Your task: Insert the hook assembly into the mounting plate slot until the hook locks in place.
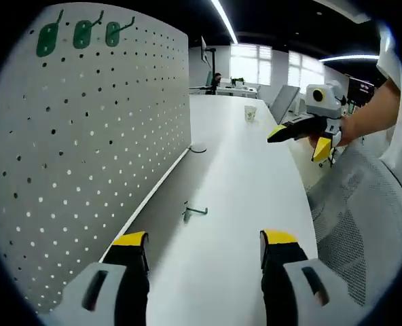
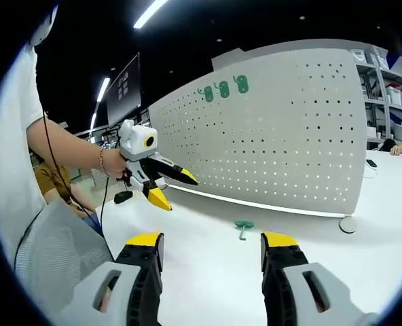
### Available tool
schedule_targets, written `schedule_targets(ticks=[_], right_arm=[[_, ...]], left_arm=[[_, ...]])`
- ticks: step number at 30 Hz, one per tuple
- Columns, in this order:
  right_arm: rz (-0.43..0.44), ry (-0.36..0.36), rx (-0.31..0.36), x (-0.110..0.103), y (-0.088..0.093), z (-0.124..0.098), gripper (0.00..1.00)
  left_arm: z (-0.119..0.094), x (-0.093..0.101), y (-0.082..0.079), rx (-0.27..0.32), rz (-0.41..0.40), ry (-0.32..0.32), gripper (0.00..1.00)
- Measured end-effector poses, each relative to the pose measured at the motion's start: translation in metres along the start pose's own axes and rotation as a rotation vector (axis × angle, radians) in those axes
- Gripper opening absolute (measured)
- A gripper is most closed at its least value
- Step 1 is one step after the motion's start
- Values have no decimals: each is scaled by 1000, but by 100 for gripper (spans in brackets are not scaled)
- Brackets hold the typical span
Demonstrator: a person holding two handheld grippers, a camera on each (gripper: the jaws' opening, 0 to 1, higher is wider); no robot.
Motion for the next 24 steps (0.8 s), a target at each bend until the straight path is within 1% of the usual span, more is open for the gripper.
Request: schedule_targets(ticks=[7, 10, 13, 17, 24], right_arm=[[4, 6, -9, -1, 2, -2, 57], [2, 6, -19, -3, 2, -2, 57], [-1, 5, -26, -3, 2, -2, 57], [4, 2, -25, -4, 0, -2, 58], [-2, -7, -42, -7, 2, -1, 58]], left_arm=[[10, -1, -6, -21, 31, 30, 69], [16, -2, -5, -47, 47, 45, 69], [22, -4, -6, -58, 57, 53, 69], [30, -3, -8, -84, 104, 59, 68], [46, -4, -10, -125, 146, 75, 67]])
Point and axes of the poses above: the point that each gripper's makers call its tool centre point, and the gripper's own axes: z roughly forward along the fingers, x roughly to its right, y roughly out of its underside, the point moved 4 cm from there along -z, roughly backward along the fingers, and after that the axes turned 12 degrees about -y, right-handed, at the moved point
